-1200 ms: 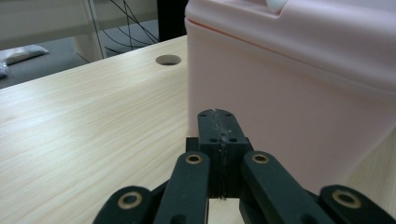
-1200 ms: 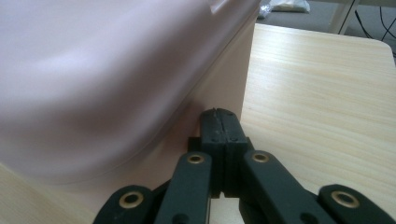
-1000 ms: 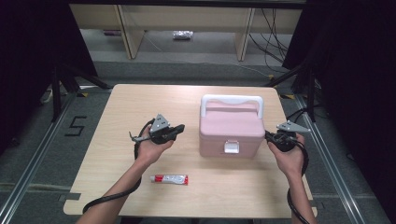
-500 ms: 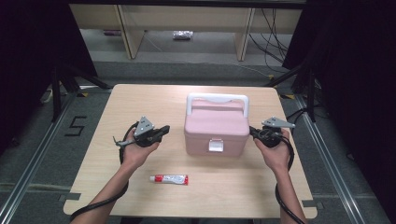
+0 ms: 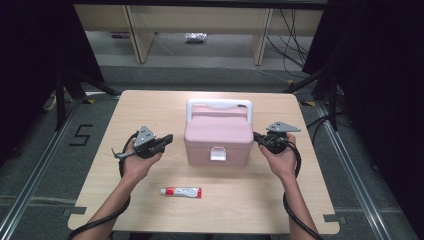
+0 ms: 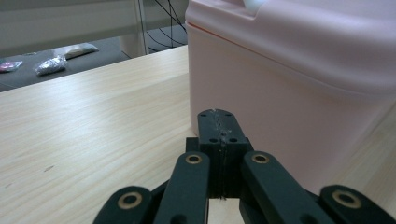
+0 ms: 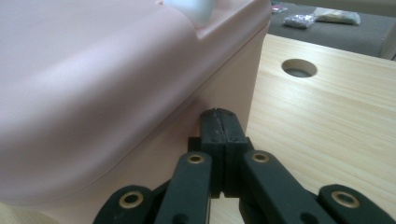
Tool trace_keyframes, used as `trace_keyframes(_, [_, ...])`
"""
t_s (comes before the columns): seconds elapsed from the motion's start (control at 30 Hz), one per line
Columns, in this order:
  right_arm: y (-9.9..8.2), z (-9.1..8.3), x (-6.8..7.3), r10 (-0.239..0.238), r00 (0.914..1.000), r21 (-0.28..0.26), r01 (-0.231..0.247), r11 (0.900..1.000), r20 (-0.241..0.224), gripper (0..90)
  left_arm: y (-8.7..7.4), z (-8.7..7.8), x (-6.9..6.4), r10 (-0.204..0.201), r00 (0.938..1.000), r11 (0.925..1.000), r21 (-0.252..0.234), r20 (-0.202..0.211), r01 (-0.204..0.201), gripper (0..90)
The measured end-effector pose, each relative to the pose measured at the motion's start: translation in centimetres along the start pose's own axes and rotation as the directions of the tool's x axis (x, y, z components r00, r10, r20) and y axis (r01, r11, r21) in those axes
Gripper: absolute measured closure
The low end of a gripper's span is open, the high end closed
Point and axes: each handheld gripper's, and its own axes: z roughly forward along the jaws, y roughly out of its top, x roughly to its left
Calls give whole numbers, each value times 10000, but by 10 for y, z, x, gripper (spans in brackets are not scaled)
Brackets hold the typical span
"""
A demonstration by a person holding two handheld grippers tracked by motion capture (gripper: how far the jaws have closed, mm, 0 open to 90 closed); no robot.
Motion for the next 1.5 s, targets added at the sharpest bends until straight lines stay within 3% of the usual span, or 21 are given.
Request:
trace_keyframes(0.13, [2, 7, 6, -278, 9995, -61, 277, 9996, -177, 900, 0, -3, 4, 14, 10000, 10000, -49, 20, -14, 900])
trace_keyframes(0.2, [3, 10, 12, -59, 9996, 48, 60, 10000, -280, 900, 0, -4, 6, 27, 10000, 10000, -15, -45, -27, 900])
trace_keyframes(0.23, [4, 11, 13, -263, 9993, -18, 263, 9997, -267, 900, 0, -4, 6, 27, 10000, 10000, -15, -45, -27, 900])
trace_keyframes(0.33, [3, 15, 18, -168, 9992, -102, 165, 9998, -361, 900, -1, -6, 9, 16, 10000, 10000, -54, -30, -16, 900])
trace_keyframes(0.43, [3, 21, 25, -382, 9978, -4, 382, 9993, -550, 900, -3, -10, 13, -1, 10000, 10000, -49, -87, 1, 899])
trace_keyframes(0.47, [3, 23, 25, -683, 9963, -44, 682, 9977, -516, 900, -3, -11, 15, -30, 10000, 9999, -111, -28, 29, 899])
trace_keyframes(0.63, [5, 29, 36, -440, 9966, 158, 452, 9989, -704, 900, -4, -14, 20, -38, 10000, 9999, -137, -15, 37, 900])
trace_keyframes(0.67, [6, 30, 36, -693, 9946, 127, 705, 9974, -775, 900, -4, -14, 20, -66, 10000, 9999, -126, -45, 66, 899])
trace_keyframes(0.77, [6, 34, 46, -507, 9946, 173, 525, 9985, -904, 900, -4, -16, 22, 26, 10000, 9999, -161, -85, -28, 899])
trace_keyframes(0.9, [9, 38, 51, -782, 9924, 223, 807, 9965, -955, 900, -5, -22, 28, -66, 9999, 9998, -165, -113, 64, 900])
trace_keyframes(0.93, [9, 38, 53, -642, 9937, 296, 672, 9973, -915, 900, -6, -24, 29, -72, 9999, 9997, -216, -85, 70, 899])
trace_keyframes(1.07, [9, 42, 57, -806, 9924, 148, 823, 9965, -932, 900, -8, -28, 33, -113, 9999, 9997, -202, -122, 110, 899])
trace_keyframes(1.1, [9, 45, 61, -684, 9910, 197, 711, 9973, -1151, 900, -9, -31, 35, -66, 9999, 9998, -185, -156, 63, 899])
trace_keyframes(1.13, [9, 46, 61, -902, 9892, 157, 926, 9956, -1153, 900, -9, -31, 35, -66, 9999, 9998, -185, -156, 63, 899])
trace_keyframes(1.27, [9, 48, 68, -600, 9919, 206, 627, 9978, -1118, 900, -11, -37, 37, -58, 9998, 9999, -127, -172, 56, 899])
trace_keyframes(1.37, [11, 51, 69, -980, 9883, 209, 1011, 9947, -1167, 900, -13, -43, 38, -65, 9998, 9999, -148, -188, 62, 899])
trace_keyframes(1.4, [11, 51, 72, -702, 9899, 246, 737, 9970, -1229, 900, -13, -43, 38, -65, 9998, 9999, -148, -188, 62, 899])
trace_keyframes(1.43, [11, 51, 72, -702, 9899, 246, 737, 9970, -1229, 900, -14, -44, 38, -55, 9997, 9999, -130, -224, 53, 899])
trace_keyframes(1.47, [11, 53, 72, -992, 9864, 172, 1023, 9946, -1313, 900, -14, -46, 39, -58, 9997, 9999, -158, -235, 54, 899])
trace_keyframes(1.5, [12, 52, 73, -921, 9880, 256, 960, 9951, -1237, 900, -14, -46, 39, -58, 9997, 9999, -158, -235, 54, 899])
